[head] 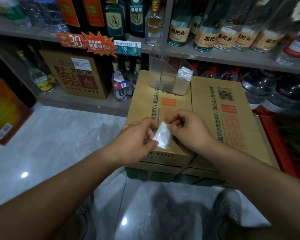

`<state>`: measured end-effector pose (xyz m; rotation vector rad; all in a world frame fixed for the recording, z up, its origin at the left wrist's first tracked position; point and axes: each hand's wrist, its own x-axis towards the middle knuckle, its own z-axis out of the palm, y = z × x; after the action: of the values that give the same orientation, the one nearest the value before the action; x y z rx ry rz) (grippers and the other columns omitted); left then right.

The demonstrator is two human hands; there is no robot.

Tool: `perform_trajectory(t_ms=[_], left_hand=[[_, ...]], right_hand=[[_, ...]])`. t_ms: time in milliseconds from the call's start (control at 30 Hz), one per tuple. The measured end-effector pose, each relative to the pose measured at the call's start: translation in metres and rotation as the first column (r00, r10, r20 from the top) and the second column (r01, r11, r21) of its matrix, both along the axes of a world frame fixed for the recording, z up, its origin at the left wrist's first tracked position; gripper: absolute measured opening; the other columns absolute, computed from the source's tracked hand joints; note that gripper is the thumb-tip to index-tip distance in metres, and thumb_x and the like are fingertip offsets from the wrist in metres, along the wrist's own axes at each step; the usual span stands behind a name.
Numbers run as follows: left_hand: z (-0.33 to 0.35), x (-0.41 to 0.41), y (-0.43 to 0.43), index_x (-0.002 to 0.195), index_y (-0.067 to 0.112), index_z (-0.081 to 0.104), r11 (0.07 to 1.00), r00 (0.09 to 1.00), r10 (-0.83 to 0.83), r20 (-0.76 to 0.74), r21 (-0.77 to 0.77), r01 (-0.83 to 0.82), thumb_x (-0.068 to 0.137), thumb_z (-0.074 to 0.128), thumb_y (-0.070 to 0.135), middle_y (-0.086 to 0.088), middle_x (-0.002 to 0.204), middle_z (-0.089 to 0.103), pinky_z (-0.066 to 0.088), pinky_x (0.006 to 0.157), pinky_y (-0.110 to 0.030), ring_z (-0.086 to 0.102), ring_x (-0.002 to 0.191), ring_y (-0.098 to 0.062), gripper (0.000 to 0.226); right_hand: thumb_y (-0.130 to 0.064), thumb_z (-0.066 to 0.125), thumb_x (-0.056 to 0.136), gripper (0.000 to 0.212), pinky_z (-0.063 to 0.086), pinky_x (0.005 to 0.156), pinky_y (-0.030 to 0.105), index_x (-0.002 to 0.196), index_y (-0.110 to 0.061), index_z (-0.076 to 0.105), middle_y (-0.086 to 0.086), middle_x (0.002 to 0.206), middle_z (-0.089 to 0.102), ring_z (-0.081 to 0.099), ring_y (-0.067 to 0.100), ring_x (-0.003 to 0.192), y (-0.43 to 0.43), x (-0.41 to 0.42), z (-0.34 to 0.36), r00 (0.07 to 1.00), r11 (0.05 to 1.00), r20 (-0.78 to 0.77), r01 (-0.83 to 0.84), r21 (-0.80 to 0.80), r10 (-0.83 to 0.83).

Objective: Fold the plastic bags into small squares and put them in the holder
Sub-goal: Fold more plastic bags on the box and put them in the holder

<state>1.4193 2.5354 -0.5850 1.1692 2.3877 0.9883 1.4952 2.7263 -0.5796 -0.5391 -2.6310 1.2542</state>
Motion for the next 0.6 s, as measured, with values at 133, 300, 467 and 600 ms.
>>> perform_trajectory(t_ms=[133, 300, 467, 600], left_hand=[[0.000, 0.000, -0.002, 0.120, 0.034, 0.051, 1.000, 0.999, -0.024, -0.038, -0.006, 0.024, 0.088, 0.075, 0.026, 0.016, 0.092, 0.062, 0.045, 0.098, -0.042, 0.056, 0.095, -0.007, 0.041], [-0.002, -0.001, -0.007, 0.123, 0.036, 0.056, 0.997, 0.994, -0.077, -0.077, -0.020, 0.075, 0.087, 0.076, 0.029, 0.021, 0.099, 0.060, 0.040, 0.101, -0.038, 0.050, 0.102, -0.004, 0.042], [-0.009, 0.000, -0.014, 0.121, 0.029, 0.067, 0.996, 0.978, -0.081, -0.194, 0.024, 0.087, 0.080, 0.084, 0.025, 0.019, 0.107, 0.054, 0.041, 0.096, -0.026, 0.045, 0.110, -0.009, 0.045], [-0.014, 0.002, -0.020, 0.122, 0.029, 0.069, 0.997, 0.961, -0.075, -0.267, 0.011, 0.081, 0.079, 0.084, 0.030, 0.014, 0.107, 0.056, 0.038, 0.090, -0.029, 0.048, 0.106, -0.011, 0.045]], right_hand=[[-0.009, 0.069, 0.083, 0.014, 0.054, 0.075, 0.040, 0.086, -0.023, 0.068, -0.007, 0.085, 0.064, 0.060, 0.014, 0.080, -0.002, 0.002, -0.002, 0.997, 0.970, 0.003, -0.072, 0.230, 0.074], [-0.005, 0.066, 0.087, 0.018, 0.050, 0.085, 0.040, 0.094, -0.020, 0.072, -0.007, 0.095, 0.063, 0.057, 0.019, 0.097, -0.003, 0.006, -0.007, 0.969, 0.918, -0.069, -0.199, 0.343, 0.236], [-0.008, 0.064, 0.088, 0.018, 0.050, 0.084, 0.041, 0.096, -0.020, 0.075, -0.005, 0.102, 0.070, 0.056, 0.021, 0.095, 0.001, 0.016, -0.013, 0.936, 0.828, -0.018, -0.302, 0.472, 0.351], [-0.016, 0.062, 0.092, 0.018, 0.050, 0.081, 0.041, 0.102, -0.022, 0.076, -0.008, 0.107, 0.071, 0.055, 0.022, 0.093, -0.002, 0.027, -0.014, 0.903, 0.785, -0.003, -0.371, 0.496, 0.429]])
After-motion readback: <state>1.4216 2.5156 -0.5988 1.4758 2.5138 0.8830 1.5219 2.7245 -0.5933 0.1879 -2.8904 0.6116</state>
